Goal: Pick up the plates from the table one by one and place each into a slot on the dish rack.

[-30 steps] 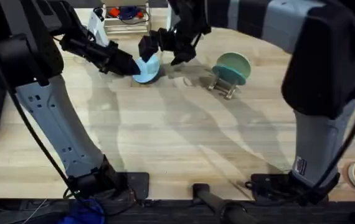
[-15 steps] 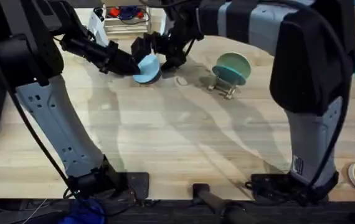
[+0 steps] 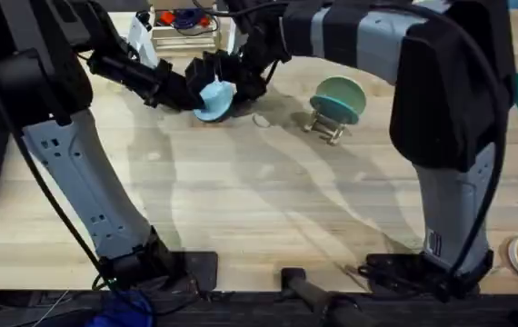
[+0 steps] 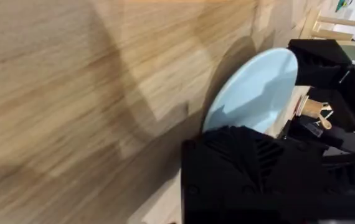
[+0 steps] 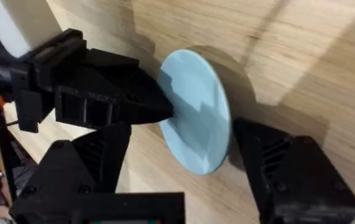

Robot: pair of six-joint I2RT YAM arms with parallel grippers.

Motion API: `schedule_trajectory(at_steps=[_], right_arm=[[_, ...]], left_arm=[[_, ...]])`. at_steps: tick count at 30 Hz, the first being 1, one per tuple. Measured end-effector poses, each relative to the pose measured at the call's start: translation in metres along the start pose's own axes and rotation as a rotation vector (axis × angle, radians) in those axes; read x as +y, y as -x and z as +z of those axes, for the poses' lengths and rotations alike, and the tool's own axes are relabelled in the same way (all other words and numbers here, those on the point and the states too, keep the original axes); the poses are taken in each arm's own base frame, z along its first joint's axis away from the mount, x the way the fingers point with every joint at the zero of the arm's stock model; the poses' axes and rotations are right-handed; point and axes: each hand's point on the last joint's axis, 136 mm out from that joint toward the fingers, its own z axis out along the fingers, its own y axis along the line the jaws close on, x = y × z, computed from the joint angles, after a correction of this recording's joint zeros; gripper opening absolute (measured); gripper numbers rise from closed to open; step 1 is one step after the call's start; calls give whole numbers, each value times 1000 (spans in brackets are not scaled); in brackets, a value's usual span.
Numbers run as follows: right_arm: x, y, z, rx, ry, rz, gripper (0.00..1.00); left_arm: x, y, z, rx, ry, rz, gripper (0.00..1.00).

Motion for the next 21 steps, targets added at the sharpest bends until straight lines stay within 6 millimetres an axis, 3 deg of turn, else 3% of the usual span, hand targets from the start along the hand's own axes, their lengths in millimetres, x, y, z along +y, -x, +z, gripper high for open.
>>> schedule_trajectory(at_steps=[9, 14, 15, 18, 21], right_arm=[[-3, -3, 0, 17, -1, 25, 778], [-12, -1, -3, 23, -11, 53, 597], [-14, 0, -4, 21, -12, 59, 559], [-18, 3, -6, 17, -15, 77, 316], [-22, 5, -7, 14, -20, 92, 203]], left_arm=[[0, 0, 0, 0, 0, 0, 41], [0, 0, 0, 0, 0, 0, 41], [0, 0, 0, 0, 0, 0, 41], [0, 0, 0, 0, 0, -1, 41], [0, 0, 0, 0, 0, 0, 41]])
